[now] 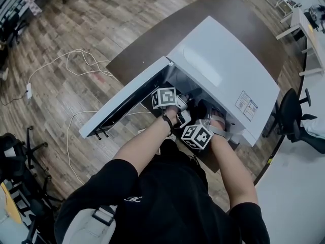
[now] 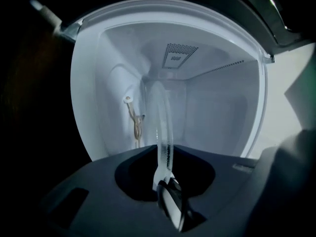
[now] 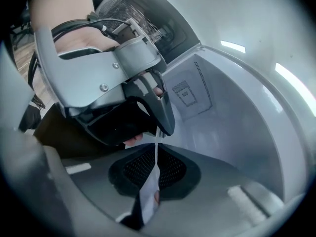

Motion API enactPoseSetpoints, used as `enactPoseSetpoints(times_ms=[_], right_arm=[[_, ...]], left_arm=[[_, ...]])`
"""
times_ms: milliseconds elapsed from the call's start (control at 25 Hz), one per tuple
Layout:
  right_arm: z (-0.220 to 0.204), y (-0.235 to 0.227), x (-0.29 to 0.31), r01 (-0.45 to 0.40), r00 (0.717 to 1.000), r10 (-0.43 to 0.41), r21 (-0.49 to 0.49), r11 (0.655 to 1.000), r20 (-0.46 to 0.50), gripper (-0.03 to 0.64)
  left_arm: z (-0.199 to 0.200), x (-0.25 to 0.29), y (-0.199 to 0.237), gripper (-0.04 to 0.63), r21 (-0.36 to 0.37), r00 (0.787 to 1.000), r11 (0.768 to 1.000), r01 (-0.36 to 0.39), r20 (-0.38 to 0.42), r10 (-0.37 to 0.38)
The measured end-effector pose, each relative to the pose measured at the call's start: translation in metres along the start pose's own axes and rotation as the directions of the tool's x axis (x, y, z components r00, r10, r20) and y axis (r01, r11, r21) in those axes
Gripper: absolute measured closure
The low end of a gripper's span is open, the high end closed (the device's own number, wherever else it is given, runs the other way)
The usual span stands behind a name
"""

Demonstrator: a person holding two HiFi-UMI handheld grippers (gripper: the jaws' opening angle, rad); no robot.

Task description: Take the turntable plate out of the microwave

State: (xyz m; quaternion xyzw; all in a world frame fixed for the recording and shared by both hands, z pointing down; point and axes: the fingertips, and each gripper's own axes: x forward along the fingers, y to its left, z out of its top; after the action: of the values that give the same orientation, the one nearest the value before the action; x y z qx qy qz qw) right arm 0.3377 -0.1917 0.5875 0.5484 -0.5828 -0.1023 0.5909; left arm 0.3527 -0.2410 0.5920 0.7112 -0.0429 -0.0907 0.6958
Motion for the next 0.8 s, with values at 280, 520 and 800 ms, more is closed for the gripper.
enactPoseSetpoints(times_ms=[280, 520, 800], right_arm=[[0.004, 0.003, -0.006, 0.021, 1.000, -0.021, -0.016, 1.000, 0.021, 0.592], [0.008, 0.005, -0.016, 0.058, 0.997, -0.056, -0.026, 0.998, 0.047, 0.591], [0.021, 0.016, -0.036, 0.069, 0.994, -0.066, -0.037, 0.997, 0.083, 0.588]], left_arm=[[-0.003, -0.006, -0.003, 0.529, 0.020, 1.000, 0.999, 0.025, -0.002, -0.025], [-0.007, -0.016, -0.010, 0.529, 0.042, 0.998, 0.998, 0.049, 0.023, -0.050], [-0.015, -0.043, -0.018, 0.529, 0.001, 0.996, 0.998, 0.067, 0.062, -0.067]])
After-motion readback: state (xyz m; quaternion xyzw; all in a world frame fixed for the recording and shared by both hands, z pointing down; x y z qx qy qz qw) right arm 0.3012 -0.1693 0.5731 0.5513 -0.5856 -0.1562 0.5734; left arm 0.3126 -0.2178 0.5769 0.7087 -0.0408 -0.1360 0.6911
